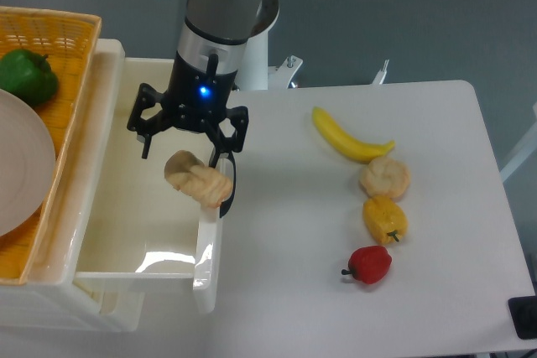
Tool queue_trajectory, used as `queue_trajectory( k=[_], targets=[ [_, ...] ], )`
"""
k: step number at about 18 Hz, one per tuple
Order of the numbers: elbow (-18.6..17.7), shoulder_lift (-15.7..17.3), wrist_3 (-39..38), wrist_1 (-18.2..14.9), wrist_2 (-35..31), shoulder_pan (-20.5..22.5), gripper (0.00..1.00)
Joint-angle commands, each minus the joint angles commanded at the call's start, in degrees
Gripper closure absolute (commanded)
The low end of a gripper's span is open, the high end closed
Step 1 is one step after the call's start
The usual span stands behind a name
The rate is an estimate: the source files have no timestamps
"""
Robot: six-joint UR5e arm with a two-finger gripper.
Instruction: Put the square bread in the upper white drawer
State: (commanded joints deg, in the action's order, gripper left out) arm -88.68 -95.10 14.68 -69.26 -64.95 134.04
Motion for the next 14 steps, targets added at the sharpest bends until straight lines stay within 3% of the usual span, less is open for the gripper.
queue_trajectory(
  k=[7, 14],
  targets=[
    [0.3, -0.1, 0.2, 0.1, -0.2, 0.0, 0.0],
    [-0.2, -0.8, 6.5, 0.4, -1.4, 7.9, 0.0]
  ],
)
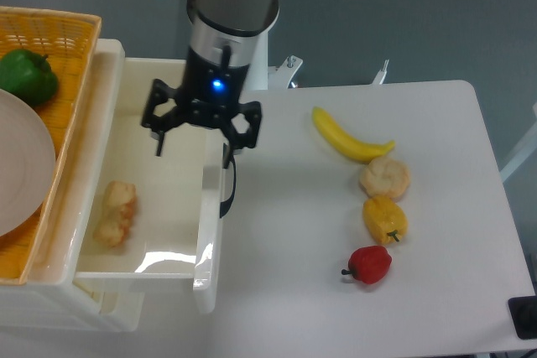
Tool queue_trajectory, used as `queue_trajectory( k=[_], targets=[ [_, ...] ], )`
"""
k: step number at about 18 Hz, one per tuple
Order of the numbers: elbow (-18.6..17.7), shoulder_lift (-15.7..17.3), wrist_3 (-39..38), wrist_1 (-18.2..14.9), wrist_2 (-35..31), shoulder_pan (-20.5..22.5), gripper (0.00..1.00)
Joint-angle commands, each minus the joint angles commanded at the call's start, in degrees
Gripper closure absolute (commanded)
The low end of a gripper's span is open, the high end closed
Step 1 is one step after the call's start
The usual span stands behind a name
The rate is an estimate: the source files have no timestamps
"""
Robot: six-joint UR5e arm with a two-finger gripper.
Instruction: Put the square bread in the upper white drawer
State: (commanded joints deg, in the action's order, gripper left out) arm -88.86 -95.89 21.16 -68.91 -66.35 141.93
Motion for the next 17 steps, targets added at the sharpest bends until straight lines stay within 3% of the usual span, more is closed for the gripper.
queue_trajectory(
  k=[7, 12, 17],
  targets=[
    [0.0, 0.3, 9.8, -0.1, -14.1, 3.1, 0.0],
    [0.1, -0.3, 18.0, -0.1, -18.9, 4.4, 0.0],
    [-0.1, -3.2, 22.6, 0.1, -23.2, 5.5, 0.0]
  ],
)
